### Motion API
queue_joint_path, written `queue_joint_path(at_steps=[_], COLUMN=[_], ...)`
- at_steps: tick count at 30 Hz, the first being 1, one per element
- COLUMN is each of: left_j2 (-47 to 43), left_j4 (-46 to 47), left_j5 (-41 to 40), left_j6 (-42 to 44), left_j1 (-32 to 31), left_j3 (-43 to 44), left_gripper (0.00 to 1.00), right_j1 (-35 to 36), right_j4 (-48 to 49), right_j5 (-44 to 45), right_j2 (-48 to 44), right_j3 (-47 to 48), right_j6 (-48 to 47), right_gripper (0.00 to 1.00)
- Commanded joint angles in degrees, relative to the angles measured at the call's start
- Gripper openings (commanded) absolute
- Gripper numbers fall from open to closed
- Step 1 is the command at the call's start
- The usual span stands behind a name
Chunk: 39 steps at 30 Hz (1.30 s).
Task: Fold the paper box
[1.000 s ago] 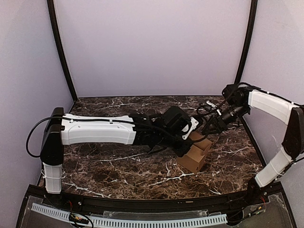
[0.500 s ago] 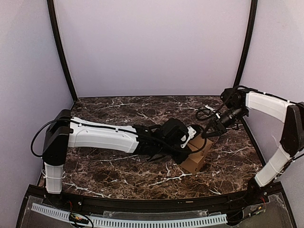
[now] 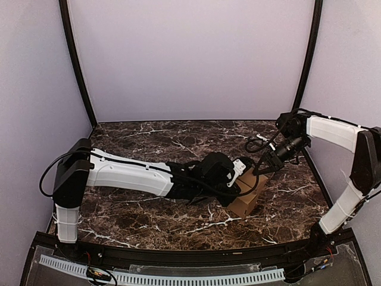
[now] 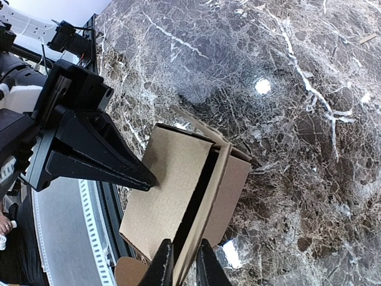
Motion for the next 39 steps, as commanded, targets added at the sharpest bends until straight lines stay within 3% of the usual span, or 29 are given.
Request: queue_joint_path(at_steps=[1, 12, 28, 39], left_j2=[-1.36, -2.95, -1.88, -4.71], left_j4=[-0.68, 8.51, 8.33, 7.44], left_j5=[-1.27, -0.73, -1.14, -1.65], left_j6=[3.38, 11.14, 14.77, 16.17], left_j1=[-0.12, -1.04, -1.17, -1.17], left_j3=[-3.45, -9.53, -7.12, -6.18], left_gripper=[0.01, 0.01, 0.01, 0.01], right_j1=[0.20, 0.20, 0.42, 0.09], right_j4=[-0.85, -0.55, 1.20, -1.26], right_j5=[-0.57, -3.21, -4.13, -2.55], right_j2=[0.62, 0.85, -0.12, -4.33], right_j3=[0.21, 0.40, -0.08, 2.21], right_j6=[0.08, 1.66, 4.29, 2.84], right_gripper=[0.13, 0.07, 0.09, 0.17])
